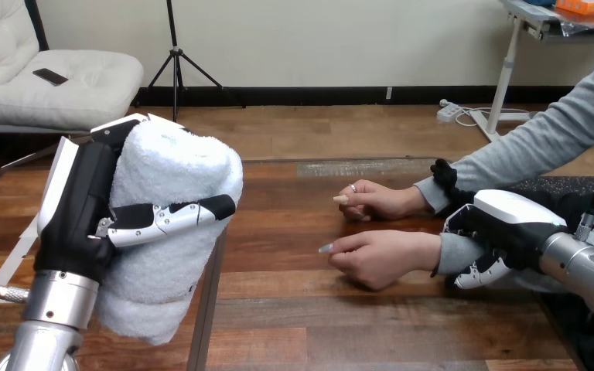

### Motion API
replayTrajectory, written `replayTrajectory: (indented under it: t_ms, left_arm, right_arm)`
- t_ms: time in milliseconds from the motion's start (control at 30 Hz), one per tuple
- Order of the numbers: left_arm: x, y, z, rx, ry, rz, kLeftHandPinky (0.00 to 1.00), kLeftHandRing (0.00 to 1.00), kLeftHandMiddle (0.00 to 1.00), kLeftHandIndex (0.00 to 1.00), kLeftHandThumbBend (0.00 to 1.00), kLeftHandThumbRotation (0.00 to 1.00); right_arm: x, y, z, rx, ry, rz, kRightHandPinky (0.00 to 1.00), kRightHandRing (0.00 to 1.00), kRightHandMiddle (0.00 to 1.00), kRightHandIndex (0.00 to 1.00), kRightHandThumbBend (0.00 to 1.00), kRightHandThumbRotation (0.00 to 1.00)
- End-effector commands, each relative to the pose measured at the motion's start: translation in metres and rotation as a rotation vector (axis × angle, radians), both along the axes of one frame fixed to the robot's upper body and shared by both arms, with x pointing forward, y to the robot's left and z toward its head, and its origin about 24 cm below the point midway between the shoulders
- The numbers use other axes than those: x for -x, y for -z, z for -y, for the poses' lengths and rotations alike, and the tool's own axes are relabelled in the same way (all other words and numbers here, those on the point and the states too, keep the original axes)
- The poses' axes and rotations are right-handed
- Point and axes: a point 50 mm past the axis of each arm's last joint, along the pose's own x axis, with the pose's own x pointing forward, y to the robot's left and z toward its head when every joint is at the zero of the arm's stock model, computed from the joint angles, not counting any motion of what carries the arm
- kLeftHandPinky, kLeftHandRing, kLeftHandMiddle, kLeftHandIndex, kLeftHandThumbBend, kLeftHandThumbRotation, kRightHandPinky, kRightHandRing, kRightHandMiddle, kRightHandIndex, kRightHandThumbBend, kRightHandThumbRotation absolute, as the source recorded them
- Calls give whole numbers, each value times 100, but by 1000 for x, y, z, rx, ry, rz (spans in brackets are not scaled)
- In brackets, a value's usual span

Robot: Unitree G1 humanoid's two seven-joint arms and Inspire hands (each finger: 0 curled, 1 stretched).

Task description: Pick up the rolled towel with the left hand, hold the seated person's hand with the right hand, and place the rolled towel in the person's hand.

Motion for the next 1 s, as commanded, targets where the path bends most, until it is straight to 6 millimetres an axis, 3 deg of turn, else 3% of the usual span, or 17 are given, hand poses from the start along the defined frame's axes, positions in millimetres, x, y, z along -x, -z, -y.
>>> replayTrajectory:
  t_ms: [0,967]
  left_arm:
    - [-5,-18,1,7,3,92,24,29,35,40,58,0]
    - [-5,-18,0,11,3,88,24,28,35,40,59,0]
  right_arm:
    - [-14,-17,-13,-46,-27,58,37,41,47,49,56,8]
    - [-13,-18,-13,-58,-39,73,33,37,43,45,51,7]
